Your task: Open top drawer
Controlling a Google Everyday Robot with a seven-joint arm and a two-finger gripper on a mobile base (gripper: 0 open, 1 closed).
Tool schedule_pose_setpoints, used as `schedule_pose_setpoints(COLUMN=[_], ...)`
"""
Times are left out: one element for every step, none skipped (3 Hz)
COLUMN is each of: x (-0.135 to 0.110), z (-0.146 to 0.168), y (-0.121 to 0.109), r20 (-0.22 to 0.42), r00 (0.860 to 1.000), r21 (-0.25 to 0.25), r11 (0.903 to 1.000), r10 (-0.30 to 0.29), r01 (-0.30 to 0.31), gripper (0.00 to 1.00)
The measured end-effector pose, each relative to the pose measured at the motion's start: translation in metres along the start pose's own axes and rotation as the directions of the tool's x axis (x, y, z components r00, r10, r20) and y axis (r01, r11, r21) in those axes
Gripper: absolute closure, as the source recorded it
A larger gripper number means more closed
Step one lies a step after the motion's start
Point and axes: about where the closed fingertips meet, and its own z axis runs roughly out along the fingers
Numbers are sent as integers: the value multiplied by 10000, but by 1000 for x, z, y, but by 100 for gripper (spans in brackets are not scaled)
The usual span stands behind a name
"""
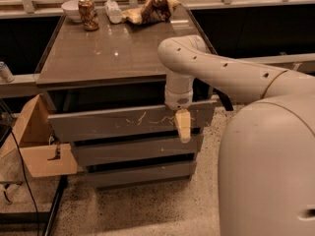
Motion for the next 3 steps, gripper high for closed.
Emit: schedule_pose_setpoints(x=[4,9,13], z=[-3,-6,-9], y=[13,28,37], r20=[-4,-6,28], r00=[10000,10000,9999], r21=[-223,-472,-574], r11=[9998,9989,9983], r10=[-10,49,110], r01=[10,-49,-108], gripper=[0,0,0])
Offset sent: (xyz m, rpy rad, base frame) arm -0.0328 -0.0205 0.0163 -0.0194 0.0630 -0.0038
